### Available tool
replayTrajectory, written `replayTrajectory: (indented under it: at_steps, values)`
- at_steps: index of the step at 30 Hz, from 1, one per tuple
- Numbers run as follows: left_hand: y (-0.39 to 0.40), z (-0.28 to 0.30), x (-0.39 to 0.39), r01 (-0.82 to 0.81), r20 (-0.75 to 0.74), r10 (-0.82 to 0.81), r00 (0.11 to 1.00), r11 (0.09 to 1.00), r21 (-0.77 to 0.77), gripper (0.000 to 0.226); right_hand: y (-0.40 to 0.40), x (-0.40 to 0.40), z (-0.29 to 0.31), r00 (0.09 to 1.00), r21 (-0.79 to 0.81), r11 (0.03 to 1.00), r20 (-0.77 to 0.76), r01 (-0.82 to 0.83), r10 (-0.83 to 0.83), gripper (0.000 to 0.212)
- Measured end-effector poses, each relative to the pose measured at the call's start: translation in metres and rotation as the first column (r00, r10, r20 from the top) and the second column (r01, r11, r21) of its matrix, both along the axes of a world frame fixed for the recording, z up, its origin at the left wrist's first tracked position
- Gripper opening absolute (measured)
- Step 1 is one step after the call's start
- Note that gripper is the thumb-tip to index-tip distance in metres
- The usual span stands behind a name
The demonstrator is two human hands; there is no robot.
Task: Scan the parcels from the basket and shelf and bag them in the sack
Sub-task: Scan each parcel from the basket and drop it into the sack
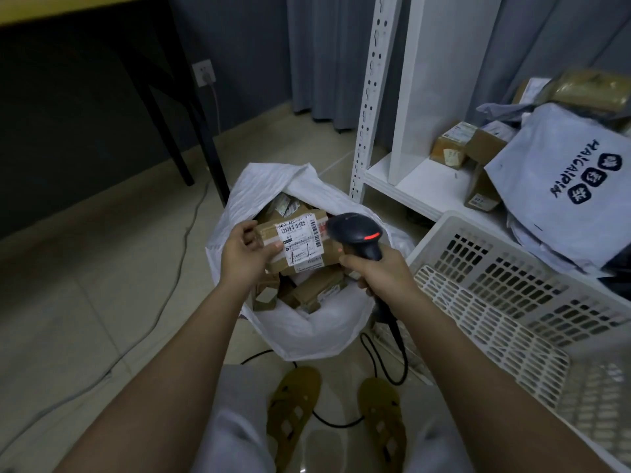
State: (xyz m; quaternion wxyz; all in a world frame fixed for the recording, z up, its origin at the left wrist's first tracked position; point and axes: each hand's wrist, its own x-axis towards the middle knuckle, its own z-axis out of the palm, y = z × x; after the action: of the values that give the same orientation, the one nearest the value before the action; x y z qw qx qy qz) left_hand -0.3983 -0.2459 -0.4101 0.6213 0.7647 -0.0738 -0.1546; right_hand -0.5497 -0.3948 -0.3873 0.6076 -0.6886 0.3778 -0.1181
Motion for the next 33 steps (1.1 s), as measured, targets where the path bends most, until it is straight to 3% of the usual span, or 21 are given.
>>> replayTrajectory:
  at_steps: [5, 8, 15, 26, 33]
  values:
    - [-0.002, -0.003, 0.003, -0.025, 0.034, 0.024, 0.999, 1.000, 0.004, 0.064, 0.008, -0.004, 0.006, 0.973, -0.057, 0.971, -0.043, -0.231, 0.229, 0.024]
    - [-0.003, -0.005, 0.006, -0.017, 0.057, 0.015, 0.998, 1.000, 0.027, 0.064, 0.010, -0.006, 0.010, 0.962, -0.083, 0.959, -0.048, -0.271, 0.268, 0.024]
    - [-0.003, -0.004, 0.006, -0.012, 0.081, 0.010, 0.997, 1.000, 0.029, 0.061, 0.006, -0.010, 0.010, 0.981, -0.073, 0.983, -0.108, -0.167, 0.158, 0.016]
    - [-0.004, -0.010, 0.010, -0.006, 0.087, 0.004, 0.996, 1.000, 0.030, 0.064, 0.003, -0.008, 0.007, 0.985, -0.045, 0.988, -0.096, -0.145, 0.140, 0.016]
    - [-0.004, -0.029, 0.014, 0.012, 0.093, -0.028, 0.995, 0.985, 0.171, 0.061, -0.004, -0.003, 0.003, 0.997, 0.058, 0.996, 0.011, 0.072, -0.073, 0.014]
